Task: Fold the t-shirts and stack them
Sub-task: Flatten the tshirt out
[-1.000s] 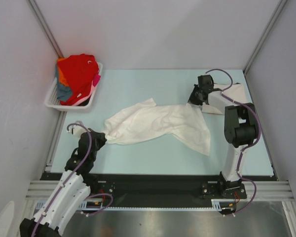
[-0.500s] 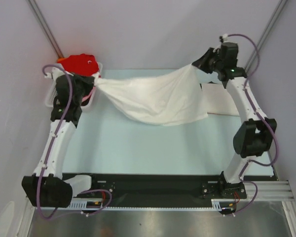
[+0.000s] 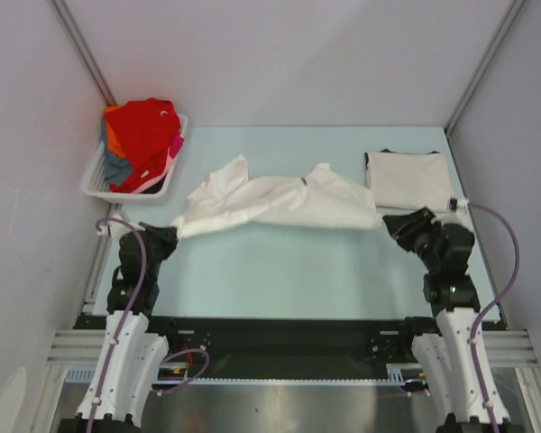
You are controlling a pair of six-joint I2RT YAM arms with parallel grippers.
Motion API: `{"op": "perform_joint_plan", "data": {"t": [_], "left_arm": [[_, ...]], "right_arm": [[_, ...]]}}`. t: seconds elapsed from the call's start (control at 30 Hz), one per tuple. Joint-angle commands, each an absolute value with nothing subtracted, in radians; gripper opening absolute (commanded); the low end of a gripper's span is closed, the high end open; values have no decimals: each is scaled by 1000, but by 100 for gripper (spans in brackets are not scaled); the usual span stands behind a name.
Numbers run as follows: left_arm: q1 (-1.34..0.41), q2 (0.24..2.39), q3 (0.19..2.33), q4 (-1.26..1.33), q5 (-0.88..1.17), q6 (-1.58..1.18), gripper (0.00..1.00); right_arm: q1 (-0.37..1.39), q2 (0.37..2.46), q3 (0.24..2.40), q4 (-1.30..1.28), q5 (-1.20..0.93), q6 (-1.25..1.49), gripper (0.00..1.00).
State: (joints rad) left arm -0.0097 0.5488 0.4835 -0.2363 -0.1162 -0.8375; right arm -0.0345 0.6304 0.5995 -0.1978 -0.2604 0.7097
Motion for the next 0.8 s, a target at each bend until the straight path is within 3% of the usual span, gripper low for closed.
{"op": "perform_joint_plan", "data": {"t": [0.0,0.03,0.07,0.1,0.13,0.17,0.27,0.4,0.53,0.63,0.77], "left_arm": [[-3,393,338,-353,-216,-880,12],[-3,359,309,-374,-218,-893,20],[-3,301,264,-380,-221,-905,34],[-3,275,250,-390,-221,-929,62],[-3,252,239,-394,-218,-934,72],[-3,221,227,-394,-206,-936,75],[-3,225,235,-368,-178,-901,80],[-3,334,274,-298,-126,-844,84],[-3,535,336,-230,-51,-793,88],[-3,642,380,-221,-41,-769,89],[-3,684,399,-216,-60,-765,89]], "right_arm": [[-37,370,395,-349,-123,776,56],[-37,291,367,-389,-91,797,77],[-37,231,341,-412,-60,795,82],[-37,141,318,-443,-57,790,84],[-37,120,314,-451,-54,784,83],[-37,117,316,-454,-58,772,82],[-34,268,339,-356,-116,709,78],[-3,622,445,-256,-172,602,68],[190,966,639,-233,-38,508,65],[290,1089,721,-230,89,486,64],[301,1270,825,-193,143,491,59]]}}
